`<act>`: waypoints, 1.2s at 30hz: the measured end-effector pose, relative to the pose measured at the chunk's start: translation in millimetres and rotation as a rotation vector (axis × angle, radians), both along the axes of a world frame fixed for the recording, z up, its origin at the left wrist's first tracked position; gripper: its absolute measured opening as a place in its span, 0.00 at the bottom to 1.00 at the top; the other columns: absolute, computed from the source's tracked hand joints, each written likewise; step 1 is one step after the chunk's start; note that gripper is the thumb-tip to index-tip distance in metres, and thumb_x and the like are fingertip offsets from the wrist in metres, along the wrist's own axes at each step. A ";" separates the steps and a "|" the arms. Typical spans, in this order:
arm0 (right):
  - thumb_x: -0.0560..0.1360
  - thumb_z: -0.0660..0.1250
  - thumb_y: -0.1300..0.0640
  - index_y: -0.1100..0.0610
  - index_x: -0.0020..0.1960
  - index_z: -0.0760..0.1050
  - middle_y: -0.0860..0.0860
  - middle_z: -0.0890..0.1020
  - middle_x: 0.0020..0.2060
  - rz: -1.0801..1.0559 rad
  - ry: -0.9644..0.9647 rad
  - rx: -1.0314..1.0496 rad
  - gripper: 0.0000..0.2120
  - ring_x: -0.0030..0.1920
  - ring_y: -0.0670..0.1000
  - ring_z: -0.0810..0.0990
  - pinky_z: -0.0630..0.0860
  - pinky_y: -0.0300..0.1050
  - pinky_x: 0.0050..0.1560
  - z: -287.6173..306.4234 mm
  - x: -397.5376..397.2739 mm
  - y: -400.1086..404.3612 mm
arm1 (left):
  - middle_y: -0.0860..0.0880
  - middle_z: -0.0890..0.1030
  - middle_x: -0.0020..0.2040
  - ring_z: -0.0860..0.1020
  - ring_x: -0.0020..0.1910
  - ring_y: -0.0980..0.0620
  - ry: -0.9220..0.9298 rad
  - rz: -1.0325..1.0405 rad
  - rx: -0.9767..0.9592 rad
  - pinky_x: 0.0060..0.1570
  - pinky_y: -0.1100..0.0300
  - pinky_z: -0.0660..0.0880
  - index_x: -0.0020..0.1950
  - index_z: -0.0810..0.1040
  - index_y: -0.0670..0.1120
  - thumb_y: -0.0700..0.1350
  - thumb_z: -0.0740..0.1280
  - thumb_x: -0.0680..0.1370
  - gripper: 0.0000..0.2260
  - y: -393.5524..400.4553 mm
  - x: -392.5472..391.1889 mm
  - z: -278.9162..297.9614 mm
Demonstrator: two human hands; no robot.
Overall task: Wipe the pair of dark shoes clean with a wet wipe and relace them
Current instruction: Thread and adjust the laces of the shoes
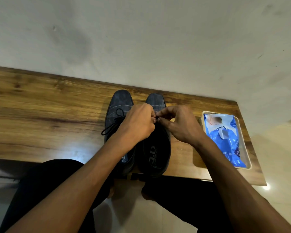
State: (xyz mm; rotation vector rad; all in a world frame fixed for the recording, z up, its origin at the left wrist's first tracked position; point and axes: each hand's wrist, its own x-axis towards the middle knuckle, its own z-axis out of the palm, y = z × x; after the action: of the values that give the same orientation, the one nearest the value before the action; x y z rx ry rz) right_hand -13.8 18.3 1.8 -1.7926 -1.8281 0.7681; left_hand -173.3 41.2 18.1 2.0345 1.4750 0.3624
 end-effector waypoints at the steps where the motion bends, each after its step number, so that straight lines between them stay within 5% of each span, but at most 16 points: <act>1: 0.78 0.70 0.57 0.51 0.55 0.85 0.42 0.85 0.46 -0.004 -0.059 0.000 0.07 0.44 0.37 0.81 0.76 0.31 0.45 -1.5 -1.8 0.3 | 0.46 0.81 0.45 0.80 0.43 0.47 0.026 -0.003 0.022 0.44 0.49 0.80 0.45 0.82 0.44 0.41 0.68 0.79 0.04 -0.7 0.7 -1.6; 3: 0.78 0.67 0.53 0.48 0.54 0.84 0.43 0.85 0.50 -0.012 -0.180 -0.013 0.09 0.51 0.44 0.81 0.79 0.53 0.56 -3.7 -6.5 -0.2 | 0.45 0.79 0.46 0.80 0.43 0.45 0.062 0.001 0.068 0.43 0.49 0.80 0.47 0.81 0.44 0.40 0.69 0.78 0.02 -2.3 1.9 -4.5; 5: 0.78 0.66 0.51 0.46 0.51 0.84 0.44 0.85 0.51 -0.019 -0.245 -0.059 0.08 0.56 0.49 0.81 0.76 0.61 0.59 -1.6 -10.4 0.2 | 0.45 0.78 0.48 0.80 0.46 0.44 0.115 -0.008 0.135 0.40 0.53 0.76 0.50 0.81 0.44 0.38 0.68 0.77 0.03 -3.6 3.7 -5.5; 8: 0.81 0.64 0.48 0.52 0.41 0.83 0.48 0.84 0.41 -0.015 -0.276 -0.156 0.15 0.49 0.50 0.80 0.74 0.59 0.55 1.7 -9.5 4.1 | 0.44 0.77 0.51 0.79 0.48 0.44 0.172 -0.035 0.214 0.40 0.55 0.72 0.52 0.80 0.42 0.36 0.68 0.77 0.06 -6.2 7.2 -5.9; 12: 0.82 0.62 0.46 0.62 0.39 0.80 0.48 0.78 0.30 -0.050 -0.070 -0.251 0.23 0.36 0.47 0.75 0.72 0.60 0.50 1.9 -7.7 3.8 | 0.46 0.80 0.48 0.80 0.46 0.47 0.080 0.007 0.190 0.42 0.53 0.78 0.48 0.82 0.43 0.37 0.68 0.77 0.04 -5.4 6.4 -7.2; 16: 0.81 0.63 0.48 0.45 0.43 0.77 0.40 0.81 0.42 -0.121 -0.172 -0.106 0.09 0.50 0.46 0.80 0.73 0.61 0.60 1.6 -13.9 -3.3 | 0.48 0.83 0.39 0.80 0.38 0.54 -0.118 0.103 0.006 0.33 0.64 0.73 0.43 0.84 0.44 0.37 0.69 0.77 0.06 -4.4 3.5 -4.4; 20: 0.80 0.67 0.52 0.42 0.51 0.79 0.37 0.80 0.44 -0.138 -0.169 0.029 0.05 0.51 0.45 0.81 0.75 0.62 0.60 -2.3 -12.3 -5.3 | 0.50 0.82 0.37 0.78 0.34 0.56 -0.307 0.184 -0.157 0.31 0.64 0.70 0.43 0.85 0.43 0.42 0.71 0.78 0.06 -5.5 3.1 -6.3; 22: 0.78 0.69 0.51 0.42 0.49 0.78 0.37 0.80 0.40 -0.161 -0.149 0.079 0.04 0.44 0.40 0.79 0.77 0.50 0.52 -0.5 -9.7 -6.0 | 0.51 0.80 0.34 0.76 0.32 0.55 -0.417 0.251 -0.256 0.31 0.63 0.69 0.43 0.84 0.40 0.42 0.71 0.78 0.07 -5.0 2.5 -6.8; 25: 0.77 0.70 0.53 0.46 0.47 0.82 0.39 0.81 0.37 -0.149 -0.141 0.102 0.03 0.36 0.35 0.77 0.66 0.29 0.34 5.3 -7.7 -9.7 | 0.49 0.81 0.35 0.78 0.35 0.52 -0.505 0.318 -0.347 0.33 0.60 0.72 0.43 0.85 0.41 0.42 0.71 0.78 0.06 -3.4 1.8 -6.5; 28: 0.78 0.70 0.53 0.50 0.49 0.86 0.39 0.81 0.35 -0.094 -0.108 0.094 0.06 0.36 0.34 0.79 0.68 0.26 0.33 10.2 -4.9 -13.4 | 0.49 0.83 0.39 0.80 0.39 0.53 -0.523 0.332 -0.365 0.35 0.60 0.73 0.42 0.85 0.44 0.42 0.71 0.78 0.06 -2.9 2.4 -6.9; 32: 0.78 0.72 0.52 0.51 0.49 0.87 0.40 0.82 0.36 -0.085 -0.086 0.106 0.05 0.39 0.36 0.80 0.69 0.27 0.35 11.7 -3.5 -14.7 | 0.50 0.82 0.39 0.78 0.37 0.56 -0.531 0.323 -0.381 0.31 0.63 0.70 0.44 0.85 0.45 0.42 0.71 0.78 0.05 -3.6 2.2 -6.2; 36: 0.78 0.71 0.50 0.49 0.44 0.84 0.43 0.84 0.39 -0.072 -0.153 0.119 0.06 0.41 0.43 0.82 0.74 0.43 0.39 10.0 -0.2 -13.5 | 0.51 0.83 0.41 0.78 0.38 0.58 -0.478 0.255 -0.347 0.35 0.65 0.71 0.47 0.85 0.46 0.43 0.71 0.78 0.03 -0.8 -1.1 -3.7</act>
State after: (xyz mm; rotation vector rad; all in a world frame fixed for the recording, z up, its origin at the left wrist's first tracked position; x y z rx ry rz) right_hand -14.0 4.8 11.8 -1.8729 -1.8520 0.4969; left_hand -174.4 40.4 14.4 1.3722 1.3775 0.6022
